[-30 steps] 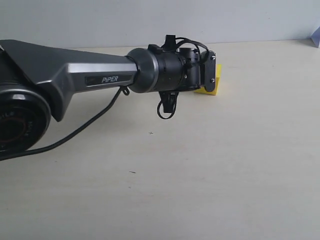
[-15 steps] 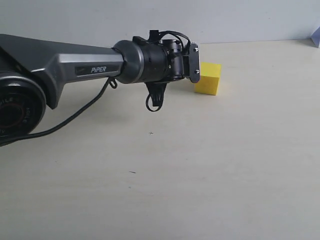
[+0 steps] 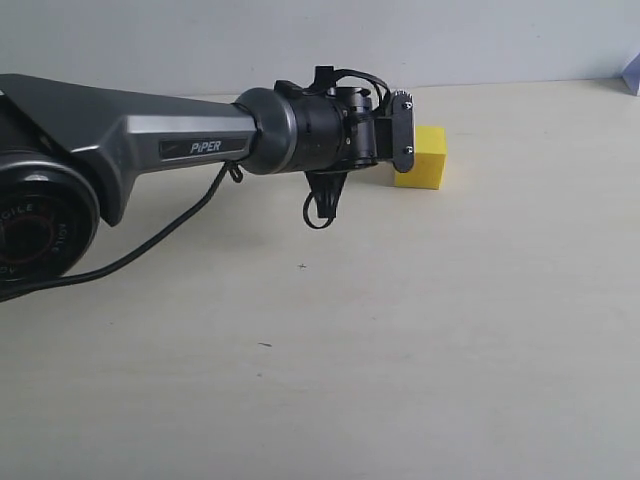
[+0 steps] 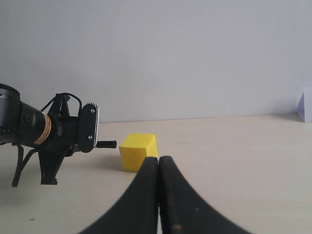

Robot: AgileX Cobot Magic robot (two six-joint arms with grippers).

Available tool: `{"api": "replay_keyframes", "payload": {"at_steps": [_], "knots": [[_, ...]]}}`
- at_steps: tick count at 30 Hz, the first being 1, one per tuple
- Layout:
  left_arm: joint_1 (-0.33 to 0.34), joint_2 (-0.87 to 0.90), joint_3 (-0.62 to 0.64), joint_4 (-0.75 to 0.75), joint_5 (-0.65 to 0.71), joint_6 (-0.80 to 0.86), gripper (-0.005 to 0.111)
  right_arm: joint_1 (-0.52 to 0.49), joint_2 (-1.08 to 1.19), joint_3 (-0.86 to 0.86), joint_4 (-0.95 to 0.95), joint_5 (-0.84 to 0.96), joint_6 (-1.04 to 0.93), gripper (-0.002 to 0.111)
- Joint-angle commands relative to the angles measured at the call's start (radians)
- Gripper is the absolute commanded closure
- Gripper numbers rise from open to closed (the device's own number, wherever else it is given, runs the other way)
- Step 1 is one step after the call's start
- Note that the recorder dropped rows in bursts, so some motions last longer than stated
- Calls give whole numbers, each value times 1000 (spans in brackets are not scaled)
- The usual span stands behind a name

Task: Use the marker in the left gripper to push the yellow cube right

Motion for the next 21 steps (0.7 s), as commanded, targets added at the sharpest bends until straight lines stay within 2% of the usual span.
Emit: {"api": "replay_keyframes", "payload": {"at_steps": [1, 7, 21], "knots": [[3, 5, -14, -1, 18, -4, 107, 1, -5, 5, 0, -8, -2, 108], [-6, 96, -145, -10, 151, 84, 107, 1, -5, 5, 0, -8, -2, 108], [-8, 111, -176, -50, 100, 46, 107, 1, -5, 5, 0, -8, -2, 108]]}}
